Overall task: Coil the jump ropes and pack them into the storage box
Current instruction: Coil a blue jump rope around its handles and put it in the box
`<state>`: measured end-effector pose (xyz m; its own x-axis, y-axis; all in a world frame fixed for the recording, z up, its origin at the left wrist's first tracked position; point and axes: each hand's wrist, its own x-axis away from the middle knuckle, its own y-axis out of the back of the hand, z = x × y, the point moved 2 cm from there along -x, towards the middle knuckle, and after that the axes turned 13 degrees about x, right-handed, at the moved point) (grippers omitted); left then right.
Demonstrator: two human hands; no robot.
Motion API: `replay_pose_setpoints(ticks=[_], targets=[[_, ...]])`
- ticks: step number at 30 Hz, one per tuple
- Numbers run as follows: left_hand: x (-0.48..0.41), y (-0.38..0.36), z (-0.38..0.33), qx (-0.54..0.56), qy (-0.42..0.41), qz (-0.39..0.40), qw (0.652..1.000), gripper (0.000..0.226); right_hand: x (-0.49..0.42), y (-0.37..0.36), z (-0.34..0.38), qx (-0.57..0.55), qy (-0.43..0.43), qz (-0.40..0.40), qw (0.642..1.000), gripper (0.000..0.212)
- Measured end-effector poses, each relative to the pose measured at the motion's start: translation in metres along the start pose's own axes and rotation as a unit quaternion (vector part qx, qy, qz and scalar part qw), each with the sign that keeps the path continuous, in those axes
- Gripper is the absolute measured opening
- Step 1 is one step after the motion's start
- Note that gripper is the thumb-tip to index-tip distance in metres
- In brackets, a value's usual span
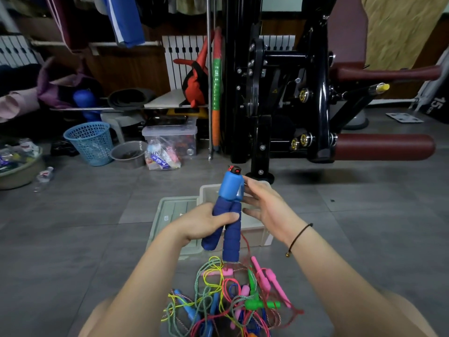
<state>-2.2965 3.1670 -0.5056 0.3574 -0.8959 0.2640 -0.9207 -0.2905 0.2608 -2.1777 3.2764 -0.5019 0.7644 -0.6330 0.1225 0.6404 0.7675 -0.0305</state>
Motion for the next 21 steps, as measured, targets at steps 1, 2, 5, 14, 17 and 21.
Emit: replay_pose_setpoints(ticks=[1,2,5,14,17,21], targets=[[-0.001,-0.001,0.000,0.018,-0.003,0.005,1.000,0.043,0.000,0.002,-0.001,-0.004,-0.002,-0.007,1.000,0.017],[-0.001,-0.002,-0.001,0.039,-0.004,0.012,0.999,0.037,0.000,0.005,-0.001,-0.004,-0.009,-0.018,1.000,0.019],[-0.002,-0.008,-0.001,0.121,0.010,0.056,0.991,0.028,0.004,0.007,-0.002,0.044,-0.051,0.002,0.998,0.039],[0.010,-0.031,-0.003,0.290,0.054,0.204,0.934,0.026,0.013,-0.002,0.004,-0.130,0.006,0.090,0.987,0.028],[0.008,-0.035,-0.002,0.315,0.074,0.164,0.932,0.030,0.012,0.000,0.009,-0.139,0.018,0.059,0.988,0.047],[0.008,-0.035,-0.004,0.329,0.084,0.155,0.928,0.028,0.011,0.003,0.010,-0.157,0.007,0.015,0.988,0.040]])
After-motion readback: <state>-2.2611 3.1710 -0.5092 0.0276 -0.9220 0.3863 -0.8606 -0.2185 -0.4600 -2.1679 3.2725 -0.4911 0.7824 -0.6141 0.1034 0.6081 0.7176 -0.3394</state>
